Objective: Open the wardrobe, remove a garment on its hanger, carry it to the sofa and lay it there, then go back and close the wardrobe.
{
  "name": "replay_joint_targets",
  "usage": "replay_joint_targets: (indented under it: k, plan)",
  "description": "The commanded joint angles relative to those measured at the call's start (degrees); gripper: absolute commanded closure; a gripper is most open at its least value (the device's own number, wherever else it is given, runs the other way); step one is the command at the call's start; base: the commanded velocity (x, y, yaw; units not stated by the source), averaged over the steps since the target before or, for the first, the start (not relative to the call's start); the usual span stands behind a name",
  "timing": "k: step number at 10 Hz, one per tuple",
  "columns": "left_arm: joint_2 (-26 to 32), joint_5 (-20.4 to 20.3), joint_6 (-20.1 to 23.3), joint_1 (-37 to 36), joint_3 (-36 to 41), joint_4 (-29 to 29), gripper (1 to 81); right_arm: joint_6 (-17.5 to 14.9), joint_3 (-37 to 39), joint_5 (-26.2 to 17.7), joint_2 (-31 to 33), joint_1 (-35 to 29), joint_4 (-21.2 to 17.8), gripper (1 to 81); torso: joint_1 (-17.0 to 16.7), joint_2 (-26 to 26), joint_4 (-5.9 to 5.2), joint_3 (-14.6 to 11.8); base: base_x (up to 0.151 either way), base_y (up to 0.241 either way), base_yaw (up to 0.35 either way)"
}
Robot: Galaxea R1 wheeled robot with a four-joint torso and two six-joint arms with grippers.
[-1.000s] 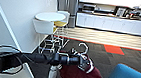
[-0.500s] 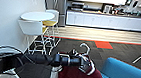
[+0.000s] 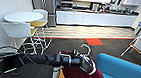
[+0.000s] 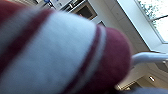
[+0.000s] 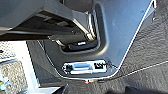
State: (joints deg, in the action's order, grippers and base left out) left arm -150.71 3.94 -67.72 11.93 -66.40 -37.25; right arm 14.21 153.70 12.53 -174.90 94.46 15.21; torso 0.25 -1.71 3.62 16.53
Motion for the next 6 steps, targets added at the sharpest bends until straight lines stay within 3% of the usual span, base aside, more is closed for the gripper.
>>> replay_joint_targets:
  k: [1, 6]
  plan:
    - [-1.2, -5.0, 0.6, -10.3, 3.3, -1.7, 81.1, -0.1, -0.5, -3.2, 0.0, 0.4, 0.5, 1.0, 0.0, 0.0, 0.00, 0.0, 0.000, 0.000, -0.282]
    - [-2.1, -5.0, 0.7, -10.3, 3.3, -1.9, 81.1, -0.1, -0.5, -3.2, 0.0, 0.4, 0.4, 1.0, 0.0, 0.0, 0.00, 0.0, 0.000, 0.000, -0.282]
